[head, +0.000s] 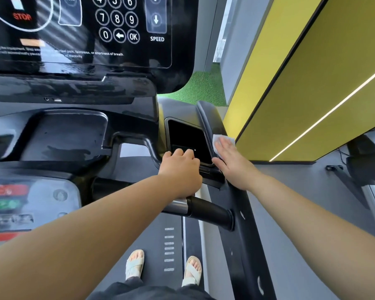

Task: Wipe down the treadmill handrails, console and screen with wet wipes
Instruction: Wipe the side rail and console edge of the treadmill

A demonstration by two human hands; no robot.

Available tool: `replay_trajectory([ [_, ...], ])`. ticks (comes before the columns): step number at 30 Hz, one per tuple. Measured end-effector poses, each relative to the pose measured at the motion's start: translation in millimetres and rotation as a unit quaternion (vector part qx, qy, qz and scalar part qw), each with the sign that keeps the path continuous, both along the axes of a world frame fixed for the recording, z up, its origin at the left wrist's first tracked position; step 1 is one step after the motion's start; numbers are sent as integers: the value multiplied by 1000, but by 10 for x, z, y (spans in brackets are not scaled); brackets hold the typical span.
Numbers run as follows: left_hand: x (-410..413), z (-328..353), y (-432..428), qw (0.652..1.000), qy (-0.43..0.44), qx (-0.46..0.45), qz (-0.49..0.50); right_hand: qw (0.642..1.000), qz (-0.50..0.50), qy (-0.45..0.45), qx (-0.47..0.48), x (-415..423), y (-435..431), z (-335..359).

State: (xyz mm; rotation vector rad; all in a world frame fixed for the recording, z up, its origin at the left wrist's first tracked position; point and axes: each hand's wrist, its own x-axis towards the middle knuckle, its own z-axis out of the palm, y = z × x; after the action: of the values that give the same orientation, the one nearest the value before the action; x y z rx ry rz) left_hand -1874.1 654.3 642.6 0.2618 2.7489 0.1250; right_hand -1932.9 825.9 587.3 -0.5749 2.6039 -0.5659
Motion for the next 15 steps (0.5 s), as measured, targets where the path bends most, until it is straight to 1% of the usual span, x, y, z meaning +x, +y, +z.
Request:
replay_trajectory([
  [2,1,-3,6,1000,2,-5,1,998,15,8,55,-280,-151,3],
  [4,1,-12,7,1000,5,-8,2,996,21,6,81,-549,-287,14],
  [9,-8,-6,23,1000,11,-9,9,997,-2,-15,70,-970,-496,75],
  [12,-1,-9,27,1000,10,-10,5,998,-2,-4,60,-851,-456,65],
  [15,-2,-14,22,1000,14,-12,3,998,22,15,53,-449,-259,32],
])
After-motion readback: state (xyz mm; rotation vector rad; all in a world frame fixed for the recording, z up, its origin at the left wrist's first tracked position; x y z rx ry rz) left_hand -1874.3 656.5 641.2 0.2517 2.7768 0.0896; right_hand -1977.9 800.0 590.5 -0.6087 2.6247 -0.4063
